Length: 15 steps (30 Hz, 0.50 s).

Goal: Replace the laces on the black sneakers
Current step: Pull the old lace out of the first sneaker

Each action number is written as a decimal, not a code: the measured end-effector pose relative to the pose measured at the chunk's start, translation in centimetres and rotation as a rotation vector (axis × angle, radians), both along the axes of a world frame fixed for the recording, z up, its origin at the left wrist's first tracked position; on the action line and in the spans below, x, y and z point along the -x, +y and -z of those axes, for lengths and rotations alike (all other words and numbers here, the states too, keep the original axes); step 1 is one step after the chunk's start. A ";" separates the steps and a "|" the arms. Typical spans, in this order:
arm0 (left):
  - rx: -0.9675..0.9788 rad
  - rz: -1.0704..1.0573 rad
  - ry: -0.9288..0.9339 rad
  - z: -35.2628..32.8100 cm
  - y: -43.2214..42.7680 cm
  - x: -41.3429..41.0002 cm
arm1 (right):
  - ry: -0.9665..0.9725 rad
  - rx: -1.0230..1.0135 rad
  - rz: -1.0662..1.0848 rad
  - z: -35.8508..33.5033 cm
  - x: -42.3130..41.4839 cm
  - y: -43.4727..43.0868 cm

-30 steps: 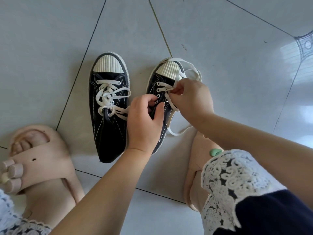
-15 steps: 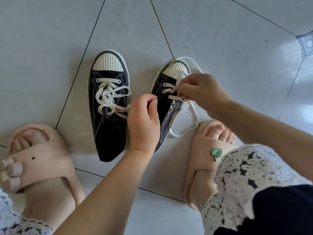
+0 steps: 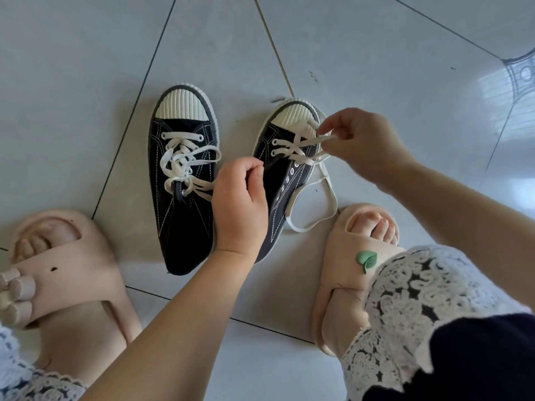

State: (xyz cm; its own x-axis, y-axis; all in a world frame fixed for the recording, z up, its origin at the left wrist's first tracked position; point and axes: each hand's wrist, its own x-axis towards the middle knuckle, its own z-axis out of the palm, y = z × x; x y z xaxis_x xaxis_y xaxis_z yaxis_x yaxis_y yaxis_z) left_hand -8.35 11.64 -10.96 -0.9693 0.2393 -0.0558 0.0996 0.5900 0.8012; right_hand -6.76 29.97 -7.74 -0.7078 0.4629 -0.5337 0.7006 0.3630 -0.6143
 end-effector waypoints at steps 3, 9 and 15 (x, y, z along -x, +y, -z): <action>0.013 0.025 0.033 0.0 0.0 -0.2 | 0.061 0.366 0.301 -0.2 0.1 -1.4; 0.067 0.116 0.050 0.1 0.0 -0.9 | -0.154 -0.103 -0.151 -2.5 1.3 3.4; 0.064 0.140 0.044 0.4 -0.1 -1.2 | 0.101 0.352 0.419 -0.2 -0.6 0.5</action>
